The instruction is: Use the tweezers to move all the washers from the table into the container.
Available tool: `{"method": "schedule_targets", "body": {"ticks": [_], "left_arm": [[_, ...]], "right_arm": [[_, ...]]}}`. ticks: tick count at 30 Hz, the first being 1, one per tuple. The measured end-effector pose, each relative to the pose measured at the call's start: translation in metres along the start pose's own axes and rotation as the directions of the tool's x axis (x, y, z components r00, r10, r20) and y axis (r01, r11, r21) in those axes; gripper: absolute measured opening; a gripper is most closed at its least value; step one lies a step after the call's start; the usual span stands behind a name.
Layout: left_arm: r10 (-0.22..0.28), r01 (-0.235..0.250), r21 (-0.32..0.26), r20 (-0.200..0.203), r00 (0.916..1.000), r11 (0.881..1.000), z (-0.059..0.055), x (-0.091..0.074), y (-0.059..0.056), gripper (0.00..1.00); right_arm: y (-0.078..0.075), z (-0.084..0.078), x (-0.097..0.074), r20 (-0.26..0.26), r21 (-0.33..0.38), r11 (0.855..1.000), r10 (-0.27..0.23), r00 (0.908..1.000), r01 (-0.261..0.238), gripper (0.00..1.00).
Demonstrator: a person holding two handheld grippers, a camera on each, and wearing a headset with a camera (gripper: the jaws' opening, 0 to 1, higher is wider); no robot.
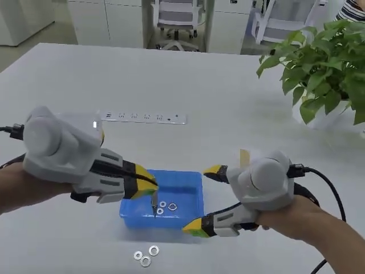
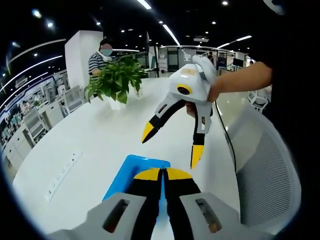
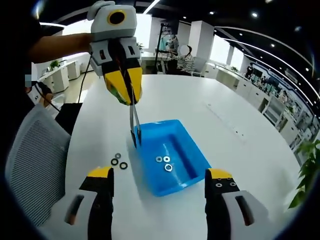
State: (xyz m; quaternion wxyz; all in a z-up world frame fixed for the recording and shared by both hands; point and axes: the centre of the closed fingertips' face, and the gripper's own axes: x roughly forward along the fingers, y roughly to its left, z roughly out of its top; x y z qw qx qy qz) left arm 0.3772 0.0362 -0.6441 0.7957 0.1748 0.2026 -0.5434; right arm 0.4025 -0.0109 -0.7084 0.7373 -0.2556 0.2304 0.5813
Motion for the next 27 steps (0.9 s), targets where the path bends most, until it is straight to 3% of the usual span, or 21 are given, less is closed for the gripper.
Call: {"method": "schedule_targets", "body": {"ticks": [20,27], "left_arm": [[-0.023,0.023,-0.008,0.008,0.9997,1.0,-0.015,0.0,-0.028,0.05],[-0.036,0.036,-0.014,0.002,0.9994,0.999,-0.024,0.002,-0.037,0.05]], "right_arm": [[0.022,-0.018,-0.008,0.031,0.098,0.995,0.0,0.9995,-0.003,1.0],[0.027,-0.022,-0.009,0.034,0.12,0.993,0.0,0.9994,-0.004,1.0]]}}
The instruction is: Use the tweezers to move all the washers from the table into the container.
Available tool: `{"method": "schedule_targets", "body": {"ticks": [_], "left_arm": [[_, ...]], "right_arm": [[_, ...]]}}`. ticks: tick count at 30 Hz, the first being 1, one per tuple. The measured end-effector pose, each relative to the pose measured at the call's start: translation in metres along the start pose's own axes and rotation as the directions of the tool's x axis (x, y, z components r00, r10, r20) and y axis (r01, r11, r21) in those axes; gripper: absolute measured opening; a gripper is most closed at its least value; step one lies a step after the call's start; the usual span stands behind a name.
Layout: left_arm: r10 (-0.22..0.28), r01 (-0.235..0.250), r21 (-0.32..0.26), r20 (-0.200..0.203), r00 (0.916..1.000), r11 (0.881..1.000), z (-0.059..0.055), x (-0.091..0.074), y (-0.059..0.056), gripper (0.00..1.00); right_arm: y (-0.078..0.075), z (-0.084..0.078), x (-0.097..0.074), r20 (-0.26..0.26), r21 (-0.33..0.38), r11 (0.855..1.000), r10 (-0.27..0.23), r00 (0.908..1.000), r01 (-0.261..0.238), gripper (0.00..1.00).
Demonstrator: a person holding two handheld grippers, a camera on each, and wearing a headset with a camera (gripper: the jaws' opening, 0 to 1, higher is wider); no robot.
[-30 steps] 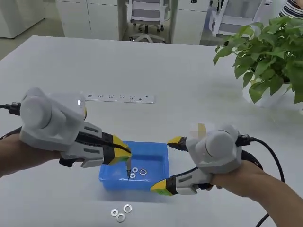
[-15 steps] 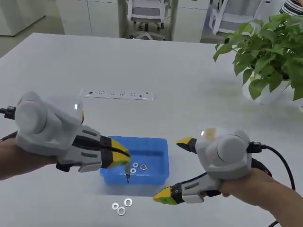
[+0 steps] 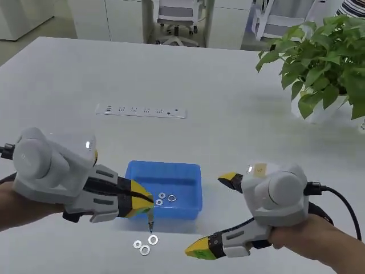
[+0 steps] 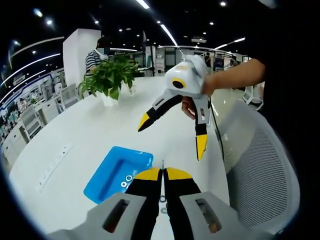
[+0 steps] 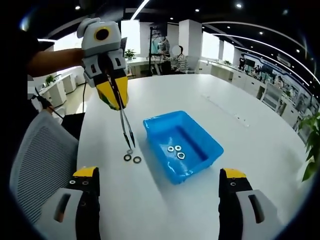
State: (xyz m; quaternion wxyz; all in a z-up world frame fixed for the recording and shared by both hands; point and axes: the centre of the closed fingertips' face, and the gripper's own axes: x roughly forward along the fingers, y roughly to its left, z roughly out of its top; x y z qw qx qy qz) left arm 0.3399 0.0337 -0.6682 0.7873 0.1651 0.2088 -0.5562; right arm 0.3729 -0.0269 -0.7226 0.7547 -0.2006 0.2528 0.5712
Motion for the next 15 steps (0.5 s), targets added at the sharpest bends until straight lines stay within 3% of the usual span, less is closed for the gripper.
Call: {"method": "schedule_targets", "body": {"ticks": [15], "left_arm": [[-0.009,0.009,-0.015,-0.013,0.9999,1.0,-0.017,0.004,-0.011,0.05]], "right_arm": [[0.017,-0.013,0.002,-0.023,-0.005,0.999,0.031,0.9992,-0.031,1.0]]}}
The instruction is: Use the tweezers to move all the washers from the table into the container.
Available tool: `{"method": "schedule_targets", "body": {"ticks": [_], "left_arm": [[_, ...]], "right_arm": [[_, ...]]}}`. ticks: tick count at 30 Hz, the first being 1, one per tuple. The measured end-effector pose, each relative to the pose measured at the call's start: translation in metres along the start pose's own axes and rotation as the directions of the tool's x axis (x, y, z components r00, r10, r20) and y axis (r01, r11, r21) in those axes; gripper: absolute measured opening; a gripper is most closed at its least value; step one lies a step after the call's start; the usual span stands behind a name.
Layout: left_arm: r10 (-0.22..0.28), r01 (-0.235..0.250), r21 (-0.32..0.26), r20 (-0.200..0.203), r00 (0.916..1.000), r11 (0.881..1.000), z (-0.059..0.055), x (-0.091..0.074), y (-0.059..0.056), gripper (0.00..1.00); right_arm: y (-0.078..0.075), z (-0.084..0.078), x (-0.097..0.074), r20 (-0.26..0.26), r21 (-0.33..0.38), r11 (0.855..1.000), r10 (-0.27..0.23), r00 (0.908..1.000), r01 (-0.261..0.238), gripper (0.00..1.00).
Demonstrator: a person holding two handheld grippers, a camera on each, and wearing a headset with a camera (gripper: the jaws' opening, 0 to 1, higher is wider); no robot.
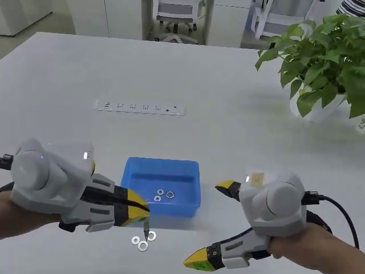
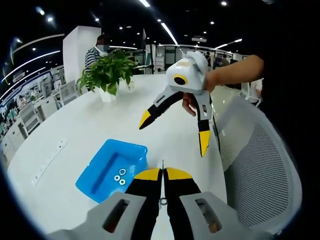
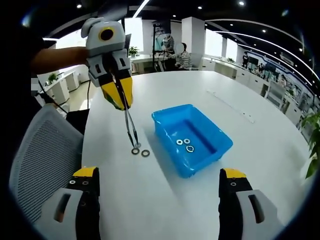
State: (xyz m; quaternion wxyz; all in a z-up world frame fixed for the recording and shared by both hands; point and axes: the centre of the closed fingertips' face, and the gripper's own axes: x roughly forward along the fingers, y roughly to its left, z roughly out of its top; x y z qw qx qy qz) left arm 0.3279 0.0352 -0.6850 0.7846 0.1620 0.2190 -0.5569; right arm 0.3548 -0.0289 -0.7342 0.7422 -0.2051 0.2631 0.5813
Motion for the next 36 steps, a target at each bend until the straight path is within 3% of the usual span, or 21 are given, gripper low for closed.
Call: {"method": "schedule_targets", "body": {"ticks": [15,36], "left_arm": [[-0.012,0.012,-0.014,-0.025,0.9996,1.0,-0.016,0.006,-0.005,0.05],[-0.014,0.014,-0.015,-0.024,0.9996,1.0,-0.016,0.01,-0.01,0.05]], "right_arm": [[0.007,-0.003,0.004,-0.008,-0.007,1.0,0.021,0.9997,-0.021,1.0],[0.015,0.001,0.01,-0.003,-0.038,0.998,0.059,0.9982,-0.059,0.96]]}}
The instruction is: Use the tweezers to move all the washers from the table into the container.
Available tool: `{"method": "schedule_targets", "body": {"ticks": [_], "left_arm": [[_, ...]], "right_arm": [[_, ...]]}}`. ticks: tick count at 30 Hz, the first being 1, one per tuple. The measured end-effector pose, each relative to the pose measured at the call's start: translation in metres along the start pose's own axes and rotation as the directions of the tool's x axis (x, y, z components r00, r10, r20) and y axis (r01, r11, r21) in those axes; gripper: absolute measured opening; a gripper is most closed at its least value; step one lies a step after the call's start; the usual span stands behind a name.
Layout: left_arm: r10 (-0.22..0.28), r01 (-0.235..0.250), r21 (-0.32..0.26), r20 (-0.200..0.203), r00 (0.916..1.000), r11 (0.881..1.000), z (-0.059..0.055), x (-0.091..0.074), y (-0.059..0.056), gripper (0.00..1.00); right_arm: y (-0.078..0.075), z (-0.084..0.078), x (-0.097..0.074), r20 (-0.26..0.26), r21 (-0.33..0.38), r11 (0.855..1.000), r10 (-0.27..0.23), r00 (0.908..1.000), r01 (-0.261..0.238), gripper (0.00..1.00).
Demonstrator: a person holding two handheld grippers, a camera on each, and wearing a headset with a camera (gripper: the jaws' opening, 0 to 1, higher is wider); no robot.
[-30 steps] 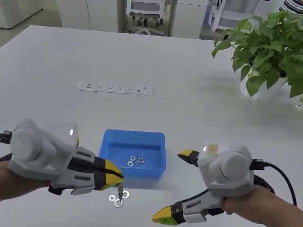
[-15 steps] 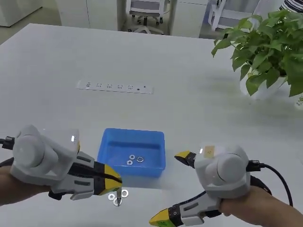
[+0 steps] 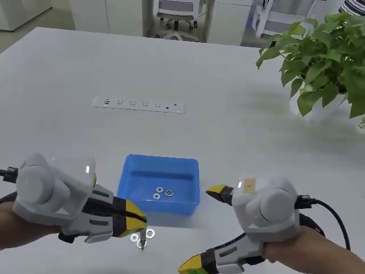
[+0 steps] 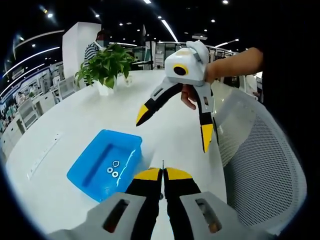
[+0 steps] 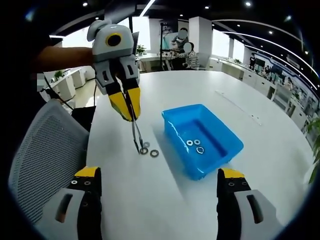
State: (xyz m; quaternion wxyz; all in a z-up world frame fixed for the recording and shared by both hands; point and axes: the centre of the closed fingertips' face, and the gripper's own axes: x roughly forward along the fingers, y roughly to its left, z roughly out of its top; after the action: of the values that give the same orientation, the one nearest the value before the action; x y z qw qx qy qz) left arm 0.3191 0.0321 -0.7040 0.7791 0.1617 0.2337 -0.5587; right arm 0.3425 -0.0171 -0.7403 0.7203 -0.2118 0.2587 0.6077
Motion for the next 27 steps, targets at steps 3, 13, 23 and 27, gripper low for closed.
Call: {"method": "schedule_targets", "body": {"ticks": [3,13,23,27], "left_arm": [[-0.003,0.003,0.003,-0.001,1.0,1.0,0.0,0.0,-0.001,0.05],[-0.007,0.008,0.018,-0.015,0.9999,1.0,-0.002,-0.002,-0.002,0.05],[-0.01,0.01,0.017,-0.019,0.9998,1.0,-0.003,-0.001,-0.001,0.05],[-0.012,0.013,0.018,-0.023,0.9997,1.0,-0.004,-0.001,-0.001,0.05]], "right_arm": [[0.002,0.002,0.003,0.001,-0.01,1.0,0.011,0.9999,-0.011,0.94],[0.014,0.015,0.019,0.027,-0.09,0.993,0.085,0.9961,-0.082,0.76],[0.025,0.024,0.035,0.013,-0.173,0.973,0.157,0.9874,-0.153,0.53],[0.032,0.024,0.042,-0.02,-0.221,0.955,0.195,0.9805,-0.195,0.44]]}}
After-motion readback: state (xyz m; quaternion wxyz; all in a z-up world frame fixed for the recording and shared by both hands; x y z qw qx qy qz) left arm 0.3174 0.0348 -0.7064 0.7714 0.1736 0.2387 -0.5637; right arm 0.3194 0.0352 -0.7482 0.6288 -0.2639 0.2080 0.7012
